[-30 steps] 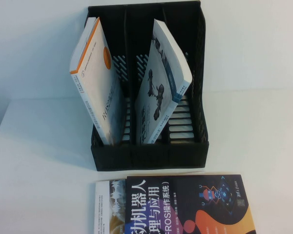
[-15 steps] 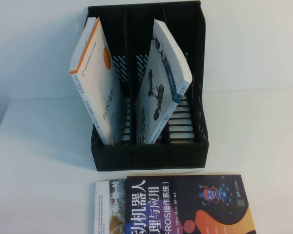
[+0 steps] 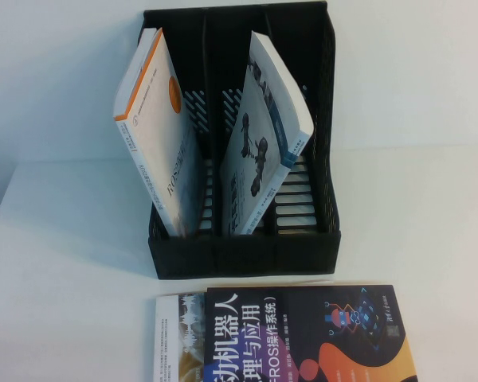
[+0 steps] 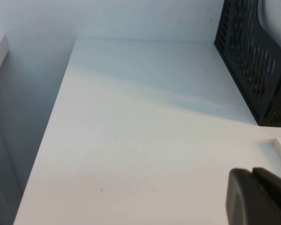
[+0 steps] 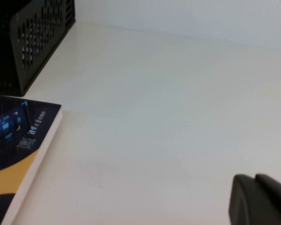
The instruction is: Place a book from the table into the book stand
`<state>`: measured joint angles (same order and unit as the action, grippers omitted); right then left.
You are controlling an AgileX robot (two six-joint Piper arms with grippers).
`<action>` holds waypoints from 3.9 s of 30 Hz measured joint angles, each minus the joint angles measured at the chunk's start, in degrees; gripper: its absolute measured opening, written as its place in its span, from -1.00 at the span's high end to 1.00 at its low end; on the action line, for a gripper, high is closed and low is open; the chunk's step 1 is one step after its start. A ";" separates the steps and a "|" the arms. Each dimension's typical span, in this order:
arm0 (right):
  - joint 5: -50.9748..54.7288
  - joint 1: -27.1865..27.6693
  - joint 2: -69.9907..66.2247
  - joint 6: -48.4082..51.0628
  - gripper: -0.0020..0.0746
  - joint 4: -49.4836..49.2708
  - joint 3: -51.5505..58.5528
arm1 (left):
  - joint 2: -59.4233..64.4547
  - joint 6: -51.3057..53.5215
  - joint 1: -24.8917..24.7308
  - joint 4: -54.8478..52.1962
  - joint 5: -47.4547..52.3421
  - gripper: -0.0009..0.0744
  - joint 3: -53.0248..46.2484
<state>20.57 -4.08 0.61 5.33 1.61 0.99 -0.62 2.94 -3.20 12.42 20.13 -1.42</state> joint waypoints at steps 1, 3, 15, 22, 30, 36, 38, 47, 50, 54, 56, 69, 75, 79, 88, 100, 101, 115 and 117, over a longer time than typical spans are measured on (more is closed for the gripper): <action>0.00 0.00 0.00 0.00 0.95 0.00 0.00 | 0.00 0.00 0.00 0.00 0.00 0.98 0.00; 0.00 0.00 0.00 0.00 0.95 0.00 0.00 | 0.00 0.00 0.00 0.00 0.00 0.98 0.00; 0.00 0.00 0.00 0.00 0.95 0.00 0.00 | 0.00 0.00 0.00 0.00 0.00 0.98 0.00; 0.00 0.00 0.00 0.00 0.95 0.00 0.00 | 0.00 0.00 0.00 0.00 0.00 0.98 0.00; 0.00 0.00 0.00 0.00 0.95 0.00 0.00 | 0.00 0.00 0.00 -1.71 0.00 0.98 0.00; 0.00 0.00 0.00 0.00 0.95 -0.10 0.00 | 0.00 0.00 0.00 -2.22 0.00 0.98 0.00; 0.00 0.00 0.00 0.00 0.95 -0.10 0.00 | 0.00 0.00 0.00 -2.22 0.00 0.98 0.00; 0.00 0.00 0.00 0.00 0.95 -0.34 0.00 | 0.00 0.00 0.00 -2.36 0.00 0.98 0.00; 0.00 0.00 0.00 0.00 0.95 -0.44 0.00 | 0.00 0.00 0.00 -2.36 0.00 0.98 0.00; 0.00 0.00 0.00 0.00 0.95 -0.44 0.00 | 0.00 0.00 0.00 -2.36 0.00 0.98 0.00; 0.00 0.00 0.00 0.00 0.95 -0.44 0.00 | 0.00 0.00 0.00 -2.36 0.00 0.98 0.00; 0.00 0.00 0.00 0.00 0.95 -0.44 0.00 | 0.00 0.21 0.00 -2.36 0.00 0.98 0.00; 0.00 0.00 0.00 0.00 0.95 -0.44 0.00 | 0.00 0.21 0.00 -2.36 -0.14 0.98 0.00; -0.11 0.00 0.00 0.00 0.95 -0.44 0.00 | 0.00 0.27 0.00 -2.36 -1.09 0.98 0.00; -15.91 0.00 0.00 0.00 0.95 -0.65 0.52 | 0.00 0.34 0.00 -2.36 -23.23 0.98 0.00; -43.16 0.00 0.00 -2.69 0.95 -0.87 0.52 | 0.00 0.51 0.00 -2.36 -43.90 0.98 0.00; -43.98 0.00 0.00 -2.78 0.95 -0.87 0.52 | 0.00 0.51 0.00 -2.36 -44.38 0.98 0.00; -23.45 0.00 0.00 -2.19 0.95 -3.91 -11.75 | 0.00 10.28 0.00 -3.95 -22.67 0.98 13.88; -14.59 0.00 -0.11 -2.20 0.95 -4.00 -16.46 | 0.46 10.70 0.00 -3.95 -17.09 0.98 15.92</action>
<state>5.97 -4.08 0.50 3.13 -2.39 -15.46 -0.16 13.64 -3.20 8.47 3.04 14.50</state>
